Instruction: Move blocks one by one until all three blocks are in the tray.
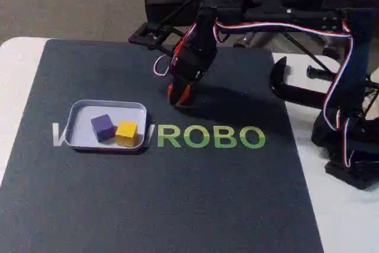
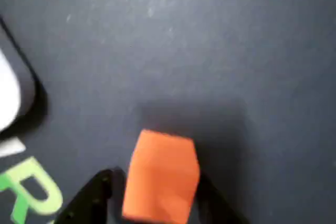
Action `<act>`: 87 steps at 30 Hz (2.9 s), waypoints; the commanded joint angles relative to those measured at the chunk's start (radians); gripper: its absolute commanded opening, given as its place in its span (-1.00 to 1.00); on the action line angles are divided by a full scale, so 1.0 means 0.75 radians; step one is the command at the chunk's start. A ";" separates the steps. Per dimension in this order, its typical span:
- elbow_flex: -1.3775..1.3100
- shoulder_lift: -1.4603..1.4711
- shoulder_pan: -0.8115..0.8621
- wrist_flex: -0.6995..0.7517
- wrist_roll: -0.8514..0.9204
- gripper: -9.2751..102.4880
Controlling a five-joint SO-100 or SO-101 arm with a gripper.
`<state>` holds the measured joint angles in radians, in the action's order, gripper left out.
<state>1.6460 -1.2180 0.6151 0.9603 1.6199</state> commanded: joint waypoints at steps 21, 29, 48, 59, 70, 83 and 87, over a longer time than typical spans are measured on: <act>-0.035 -0.133 -0.172 -0.055 -0.260 -0.98; -0.104 -0.260 -0.360 -0.061 -0.458 -0.98; -1.174 0.507 -0.348 0.252 -0.636 -0.98; -1.174 0.520 -0.323 0.292 -0.562 -0.92; -1.174 0.505 -0.315 0.337 -0.538 -0.48; -1.174 0.372 -0.311 0.524 -0.462 -0.98; -1.170 0.284 -0.313 0.616 -0.415 -0.98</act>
<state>0.8099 -0.9004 0.3758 1.3837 1.2855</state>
